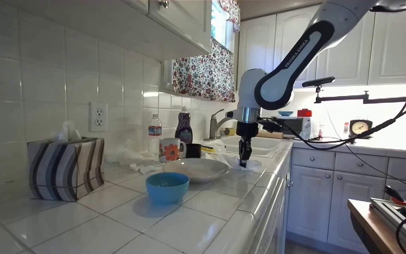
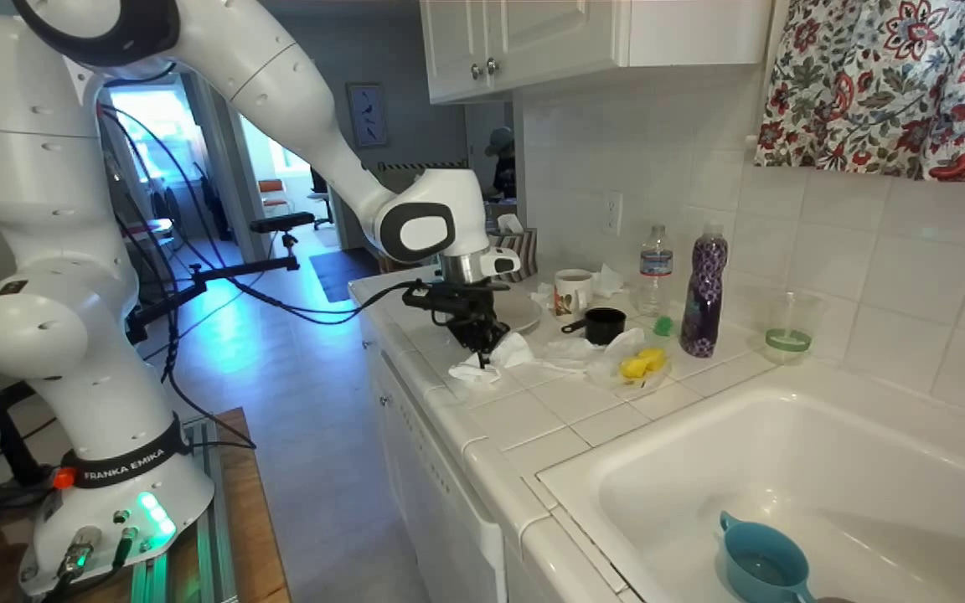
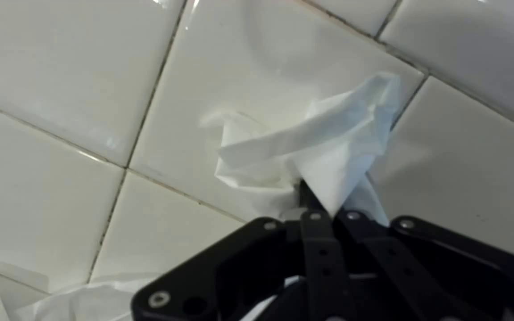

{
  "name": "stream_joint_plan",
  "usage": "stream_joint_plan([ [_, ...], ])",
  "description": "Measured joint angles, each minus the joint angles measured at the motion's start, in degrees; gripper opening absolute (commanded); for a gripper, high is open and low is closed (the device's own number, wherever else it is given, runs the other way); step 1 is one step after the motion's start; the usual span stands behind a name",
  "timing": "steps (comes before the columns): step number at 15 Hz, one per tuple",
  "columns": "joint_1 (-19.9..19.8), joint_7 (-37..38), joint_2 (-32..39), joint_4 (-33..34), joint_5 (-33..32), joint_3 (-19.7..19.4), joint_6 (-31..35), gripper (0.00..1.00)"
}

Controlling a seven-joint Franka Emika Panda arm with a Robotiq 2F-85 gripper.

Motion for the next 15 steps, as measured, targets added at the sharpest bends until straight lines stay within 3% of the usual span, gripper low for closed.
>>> stream_joint_plan([
  [7, -2.83, 3.54, 0.00, -0.18, -0.02, -6.66, -0.89, 0.00],
  [15, -6.36, 14.61, 0.00, -0.38, -0.61, -15.20, -0.90, 0.00],
])
